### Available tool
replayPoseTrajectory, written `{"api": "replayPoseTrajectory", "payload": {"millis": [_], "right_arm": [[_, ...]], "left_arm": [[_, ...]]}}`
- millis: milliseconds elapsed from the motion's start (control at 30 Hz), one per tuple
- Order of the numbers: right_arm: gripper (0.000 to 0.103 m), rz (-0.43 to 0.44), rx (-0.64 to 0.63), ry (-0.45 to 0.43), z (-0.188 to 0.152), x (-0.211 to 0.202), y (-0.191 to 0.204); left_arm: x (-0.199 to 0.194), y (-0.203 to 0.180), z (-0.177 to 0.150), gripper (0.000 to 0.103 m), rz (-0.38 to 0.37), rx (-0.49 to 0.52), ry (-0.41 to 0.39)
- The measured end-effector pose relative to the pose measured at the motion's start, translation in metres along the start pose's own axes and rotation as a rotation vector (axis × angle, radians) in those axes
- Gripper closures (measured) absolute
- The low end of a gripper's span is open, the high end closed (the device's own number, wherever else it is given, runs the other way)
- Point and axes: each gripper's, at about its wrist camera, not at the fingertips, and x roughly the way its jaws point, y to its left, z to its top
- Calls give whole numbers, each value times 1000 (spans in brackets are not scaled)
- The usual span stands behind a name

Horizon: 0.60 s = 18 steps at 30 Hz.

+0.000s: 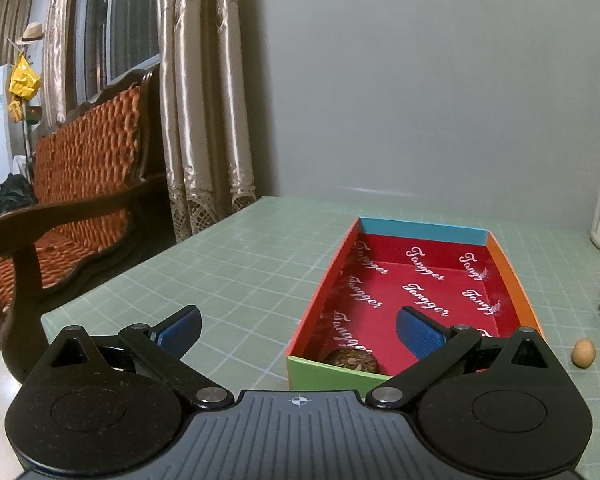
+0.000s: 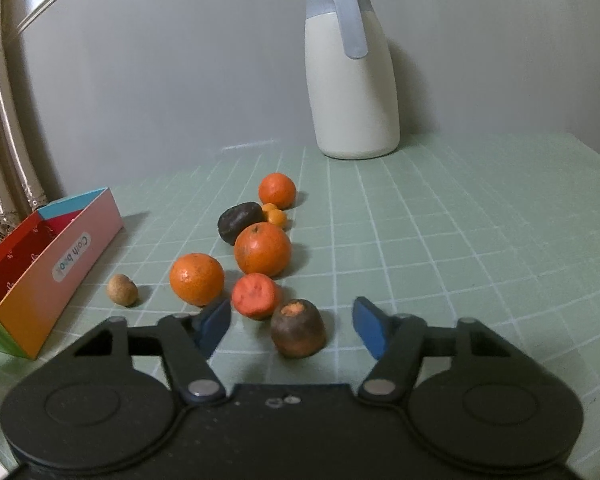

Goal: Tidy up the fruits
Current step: 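Grasp the brown rotten-looking fruit with the right gripper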

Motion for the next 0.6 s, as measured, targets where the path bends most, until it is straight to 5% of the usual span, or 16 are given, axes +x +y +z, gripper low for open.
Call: {"api": "replayPoseTrajectory", "payload": {"millis": [600], "right_arm": [[73, -43, -40, 38, -2, 9, 9]], "left_arm": [[-1, 19, -6, 0, 31, -2, 22]]}}
